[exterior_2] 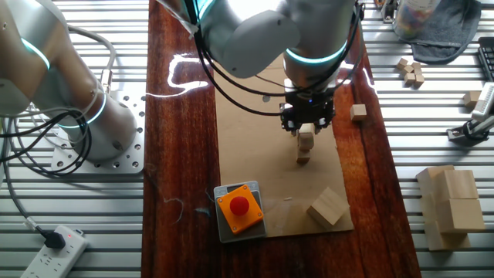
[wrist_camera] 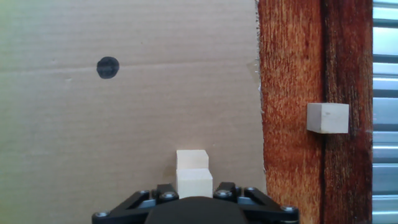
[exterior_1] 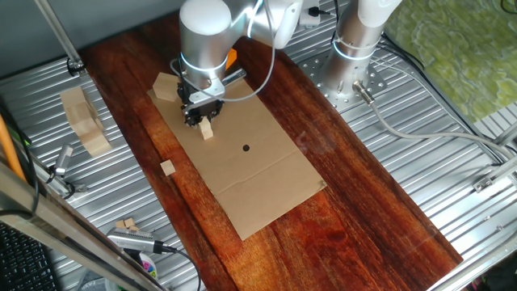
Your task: Stack the blocks into a pyramid shape
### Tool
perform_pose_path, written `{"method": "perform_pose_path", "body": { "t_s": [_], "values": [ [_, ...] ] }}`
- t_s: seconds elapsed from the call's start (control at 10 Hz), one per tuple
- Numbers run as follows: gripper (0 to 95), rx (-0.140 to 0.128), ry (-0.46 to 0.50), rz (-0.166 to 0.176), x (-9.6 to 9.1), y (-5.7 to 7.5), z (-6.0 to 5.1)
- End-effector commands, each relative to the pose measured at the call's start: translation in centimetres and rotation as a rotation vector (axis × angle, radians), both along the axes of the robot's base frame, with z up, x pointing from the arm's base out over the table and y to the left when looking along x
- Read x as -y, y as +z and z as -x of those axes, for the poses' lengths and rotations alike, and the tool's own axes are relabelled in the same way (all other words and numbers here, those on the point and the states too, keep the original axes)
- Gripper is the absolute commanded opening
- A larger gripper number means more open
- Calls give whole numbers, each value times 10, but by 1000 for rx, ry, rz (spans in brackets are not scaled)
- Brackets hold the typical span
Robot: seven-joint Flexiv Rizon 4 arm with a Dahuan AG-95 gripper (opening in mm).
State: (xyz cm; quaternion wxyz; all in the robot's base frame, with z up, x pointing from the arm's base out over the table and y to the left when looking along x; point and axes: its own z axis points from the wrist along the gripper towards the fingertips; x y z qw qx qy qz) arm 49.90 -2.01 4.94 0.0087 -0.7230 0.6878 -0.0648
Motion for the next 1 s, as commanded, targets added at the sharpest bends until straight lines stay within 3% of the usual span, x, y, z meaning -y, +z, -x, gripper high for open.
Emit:
{"method": "perform_pose_path", "body": {
  "t_s": [0.1, 1.0],
  "values": [
    [570, -3, 4, 2, 0, 3, 1],
    [570, -6, 16, 6, -2, 8, 12]
  ]
}}
